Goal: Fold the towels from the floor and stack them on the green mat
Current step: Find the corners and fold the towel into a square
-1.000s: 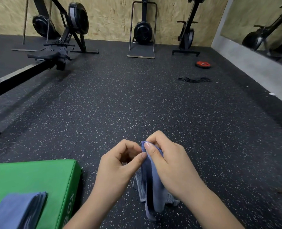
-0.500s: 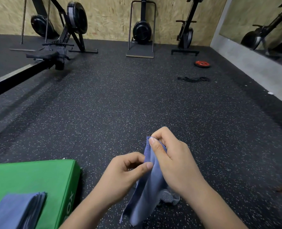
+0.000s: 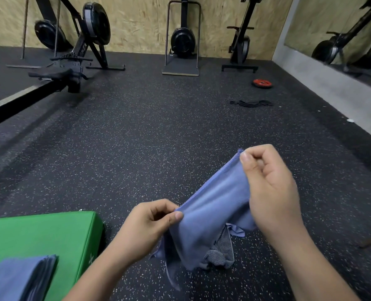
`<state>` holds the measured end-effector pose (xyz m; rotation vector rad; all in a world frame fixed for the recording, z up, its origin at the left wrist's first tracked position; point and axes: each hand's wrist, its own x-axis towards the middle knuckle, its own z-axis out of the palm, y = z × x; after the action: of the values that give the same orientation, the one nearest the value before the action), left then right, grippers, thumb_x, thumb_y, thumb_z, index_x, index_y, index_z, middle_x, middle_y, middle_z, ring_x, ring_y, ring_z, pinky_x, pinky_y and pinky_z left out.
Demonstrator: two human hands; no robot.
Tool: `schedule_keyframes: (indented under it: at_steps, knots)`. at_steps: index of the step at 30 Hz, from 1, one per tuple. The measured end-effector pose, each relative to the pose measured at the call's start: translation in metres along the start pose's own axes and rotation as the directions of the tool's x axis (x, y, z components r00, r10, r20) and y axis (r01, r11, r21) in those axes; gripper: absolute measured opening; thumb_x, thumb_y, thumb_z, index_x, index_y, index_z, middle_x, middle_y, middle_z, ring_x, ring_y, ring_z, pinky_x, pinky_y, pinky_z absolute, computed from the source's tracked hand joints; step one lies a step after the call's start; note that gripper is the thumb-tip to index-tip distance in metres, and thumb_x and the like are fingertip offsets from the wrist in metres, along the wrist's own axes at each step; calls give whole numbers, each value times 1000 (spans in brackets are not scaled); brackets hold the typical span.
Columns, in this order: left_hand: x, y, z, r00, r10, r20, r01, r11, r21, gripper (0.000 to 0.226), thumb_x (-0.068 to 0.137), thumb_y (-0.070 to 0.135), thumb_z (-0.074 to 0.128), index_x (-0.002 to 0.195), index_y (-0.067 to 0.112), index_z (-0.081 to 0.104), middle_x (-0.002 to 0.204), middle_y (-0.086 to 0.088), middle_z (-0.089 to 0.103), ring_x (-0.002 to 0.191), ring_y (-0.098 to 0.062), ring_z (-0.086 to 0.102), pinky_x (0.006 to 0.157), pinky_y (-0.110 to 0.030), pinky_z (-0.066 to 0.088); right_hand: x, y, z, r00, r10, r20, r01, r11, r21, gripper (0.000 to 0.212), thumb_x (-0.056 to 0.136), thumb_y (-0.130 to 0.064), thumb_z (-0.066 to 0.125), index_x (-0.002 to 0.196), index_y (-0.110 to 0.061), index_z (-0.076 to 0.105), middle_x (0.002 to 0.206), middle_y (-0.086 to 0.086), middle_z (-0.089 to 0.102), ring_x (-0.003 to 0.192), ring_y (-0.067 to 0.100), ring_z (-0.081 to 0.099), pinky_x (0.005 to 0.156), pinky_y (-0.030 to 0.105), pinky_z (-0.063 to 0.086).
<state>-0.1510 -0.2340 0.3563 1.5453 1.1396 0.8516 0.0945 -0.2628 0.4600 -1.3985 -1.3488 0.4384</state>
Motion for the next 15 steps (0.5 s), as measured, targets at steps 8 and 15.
schedule_keyframes:
  at_steps: [8, 15]
  knots:
    - [-4, 14, 1, 998, -14, -69, 14, 1000, -3, 15, 104, 23, 70, 94, 19, 80, 81, -15, 78, 65, -29, 72, 61, -51, 57, -6, -1, 8, 987, -40, 156, 47, 998, -41, 5, 106, -30, 64, 101, -29, 62, 76, -5, 64, 69, 11, 60, 66, 26, 49]
    - [-10, 29, -1, 986, 161, -36, -153, 973, 172, 14, 102, 22, 74, 95, 31, 82, 87, 11, 80, 81, -6, 72, 76, -30, 55, -24, 12, 32, 727, 132, 674, 71, 962, -265, 28, 101, -59, 61, 126, -47, 59, 83, -27, 65, 84, -3, 62, 81, 29, 51]
